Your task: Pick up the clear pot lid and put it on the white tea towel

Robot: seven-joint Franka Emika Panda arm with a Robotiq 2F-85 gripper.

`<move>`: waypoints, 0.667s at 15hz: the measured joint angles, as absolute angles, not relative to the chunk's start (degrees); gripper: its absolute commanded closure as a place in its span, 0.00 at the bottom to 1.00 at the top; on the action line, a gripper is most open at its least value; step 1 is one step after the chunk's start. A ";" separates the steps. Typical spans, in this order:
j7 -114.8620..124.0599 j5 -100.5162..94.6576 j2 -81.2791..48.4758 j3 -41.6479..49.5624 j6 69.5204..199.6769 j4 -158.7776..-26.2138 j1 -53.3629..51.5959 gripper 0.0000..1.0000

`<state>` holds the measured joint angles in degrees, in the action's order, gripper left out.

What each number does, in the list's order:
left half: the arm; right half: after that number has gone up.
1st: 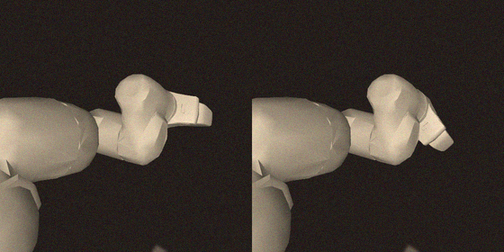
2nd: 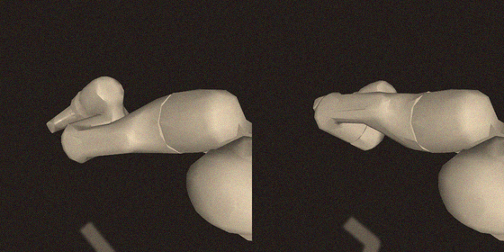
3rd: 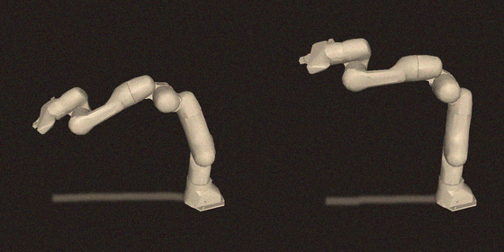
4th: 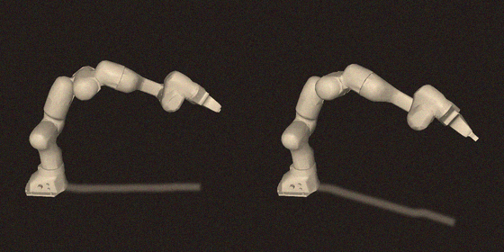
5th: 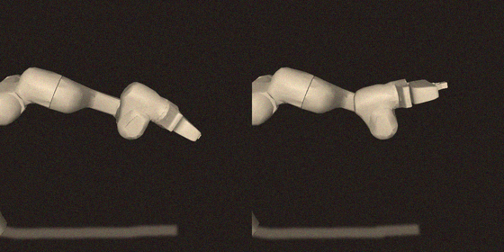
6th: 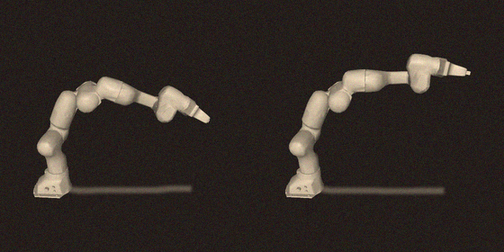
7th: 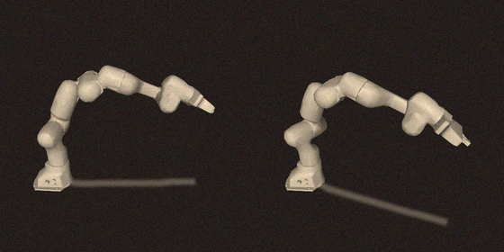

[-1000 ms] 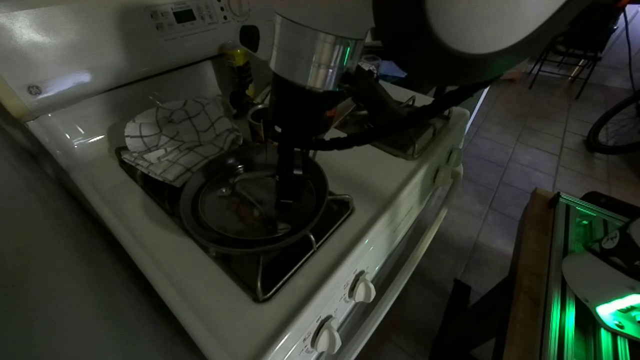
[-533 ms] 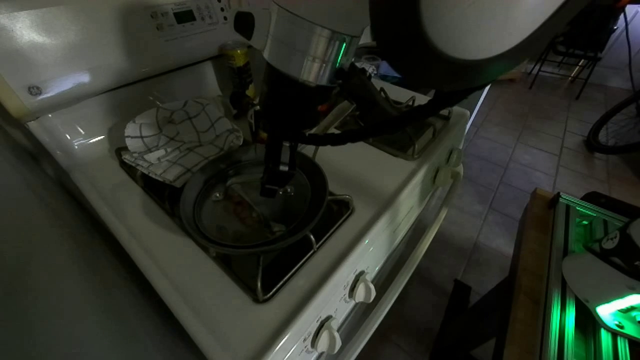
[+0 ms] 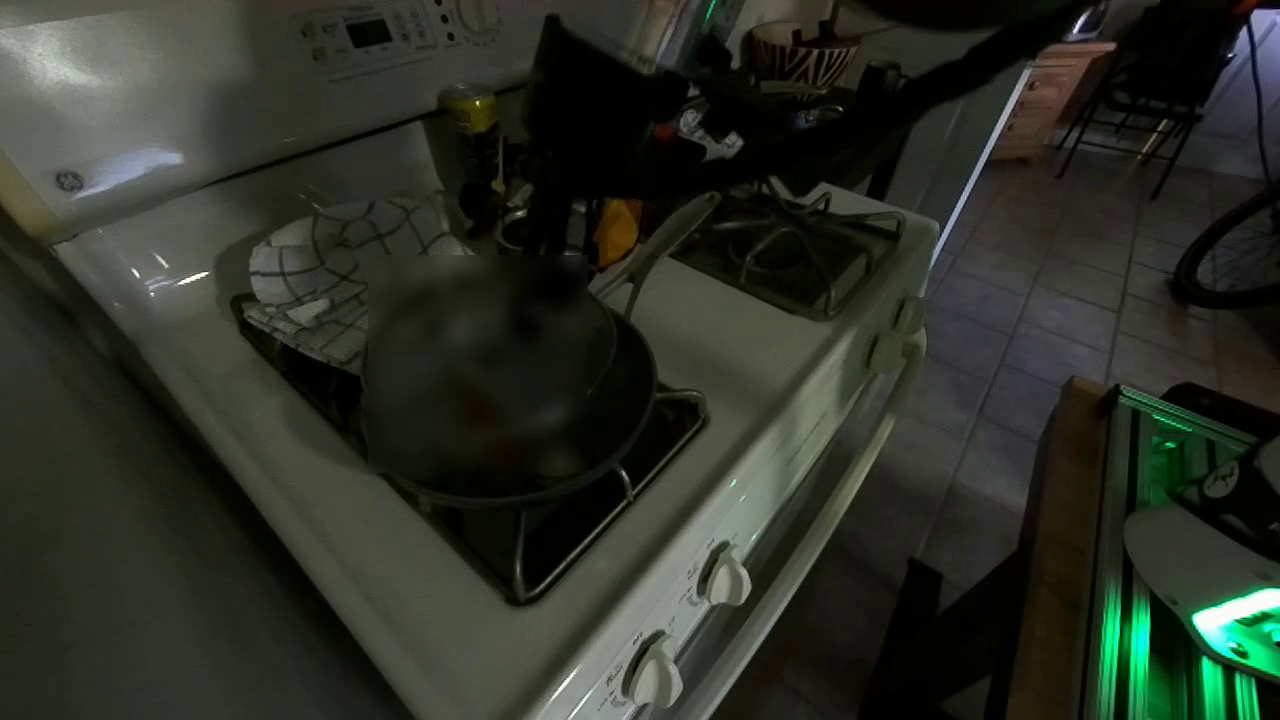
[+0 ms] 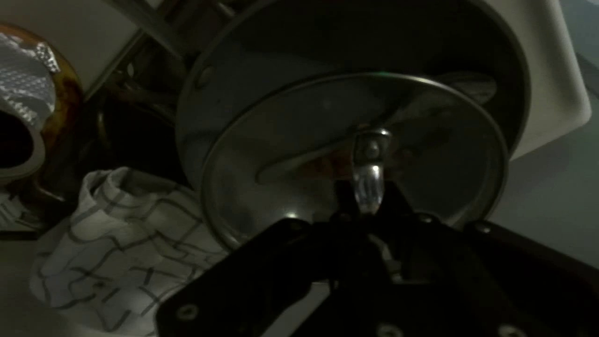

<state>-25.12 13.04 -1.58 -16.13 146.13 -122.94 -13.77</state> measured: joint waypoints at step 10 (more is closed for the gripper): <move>-27.67 15.12 0.42 -11.40 132.14 -114.58 -12.25 0.82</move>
